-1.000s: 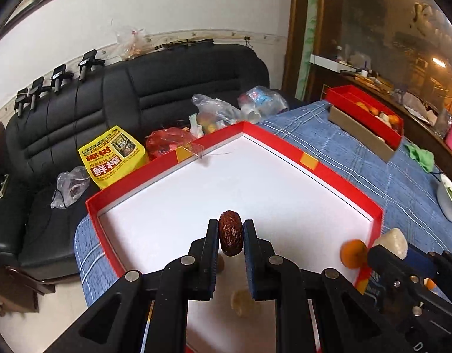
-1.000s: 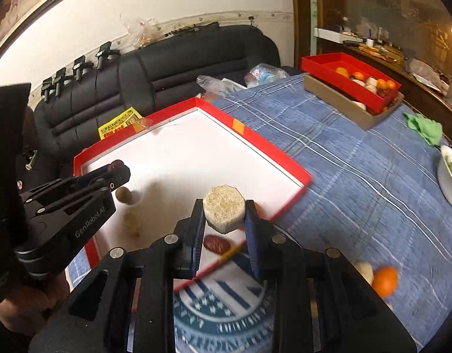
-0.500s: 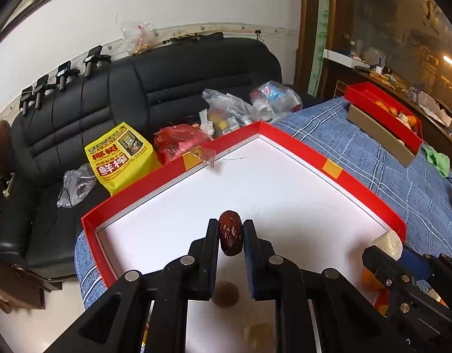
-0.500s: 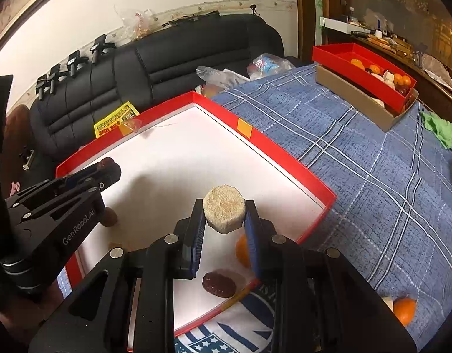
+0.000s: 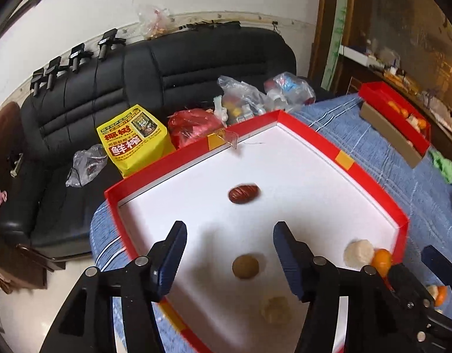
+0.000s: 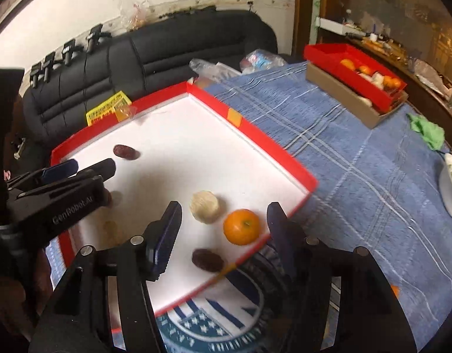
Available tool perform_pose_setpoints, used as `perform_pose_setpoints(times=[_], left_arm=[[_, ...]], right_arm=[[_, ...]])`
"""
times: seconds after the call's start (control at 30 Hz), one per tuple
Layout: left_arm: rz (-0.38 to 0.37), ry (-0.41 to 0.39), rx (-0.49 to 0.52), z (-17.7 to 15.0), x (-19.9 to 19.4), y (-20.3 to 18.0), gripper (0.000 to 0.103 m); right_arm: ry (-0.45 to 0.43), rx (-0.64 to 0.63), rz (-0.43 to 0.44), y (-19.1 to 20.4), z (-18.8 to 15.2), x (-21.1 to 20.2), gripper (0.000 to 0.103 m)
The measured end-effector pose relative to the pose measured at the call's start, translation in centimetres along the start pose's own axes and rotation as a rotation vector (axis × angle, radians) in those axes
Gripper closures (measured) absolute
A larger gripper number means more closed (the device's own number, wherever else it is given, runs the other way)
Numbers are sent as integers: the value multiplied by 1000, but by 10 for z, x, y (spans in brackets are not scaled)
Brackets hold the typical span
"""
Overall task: Organize fruits
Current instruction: 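Withdraw both open tools from the tray back over the table, then grasp a red date with the right tool while the left tool grasps a brown nut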
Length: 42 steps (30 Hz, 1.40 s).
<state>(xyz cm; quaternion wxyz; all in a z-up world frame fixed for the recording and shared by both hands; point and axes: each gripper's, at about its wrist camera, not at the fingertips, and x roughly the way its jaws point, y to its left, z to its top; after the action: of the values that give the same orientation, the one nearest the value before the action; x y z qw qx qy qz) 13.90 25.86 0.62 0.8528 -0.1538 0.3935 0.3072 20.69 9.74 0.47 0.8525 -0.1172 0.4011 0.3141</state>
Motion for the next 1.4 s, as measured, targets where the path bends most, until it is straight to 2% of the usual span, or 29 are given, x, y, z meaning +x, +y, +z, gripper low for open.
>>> perform_pose_setpoints(times=[0.07, 0.33, 0.53, 0.67, 0.77, 0.9, 1.07, 1.23, 1.3, 1.33, 1.37, 1.4], left_arm=[[-13, -16, -4, -5, -11, -1, 42], [-138, -85, 51, -51, -66, -26, 41], [-255, -126, 169, -101, -96, -60, 40], [-317, -90, 251, -134, -98, -83, 40], [-323, -43, 304, -152, -91, -96, 40], [-325, -4, 333, -166, -87, -104, 40], [-311, 0, 341, -168, -84, -105, 40], [-308, -1, 340, -162, -82, -108, 40], [-309, -2, 337, -159, -80, -111, 40], [-309, -2, 337, -158, -79, -112, 40], [-311, -1, 338, -156, -78, -114, 40], [-311, -2, 338, -154, -77, -116, 40]], right_arm=[[-18, 7, -14, -4, -5, -13, 36], [-51, -17, -98, -26, -52, -64, 35], [-104, 137, -157, -92, -115, -122, 35], [-61, 224, -189, -133, -160, -140, 35], [-25, 232, -205, -144, -184, -142, 35], [8, 228, -183, -147, -190, -130, 35], [29, 199, -120, -133, -176, -105, 35], [19, 185, -127, -125, -156, -83, 36], [25, 194, -135, -125, -150, -76, 42], [30, 198, -135, -127, -148, -73, 53], [45, 202, -148, -129, -147, -68, 77], [59, 206, -158, -130, -147, -64, 85]])
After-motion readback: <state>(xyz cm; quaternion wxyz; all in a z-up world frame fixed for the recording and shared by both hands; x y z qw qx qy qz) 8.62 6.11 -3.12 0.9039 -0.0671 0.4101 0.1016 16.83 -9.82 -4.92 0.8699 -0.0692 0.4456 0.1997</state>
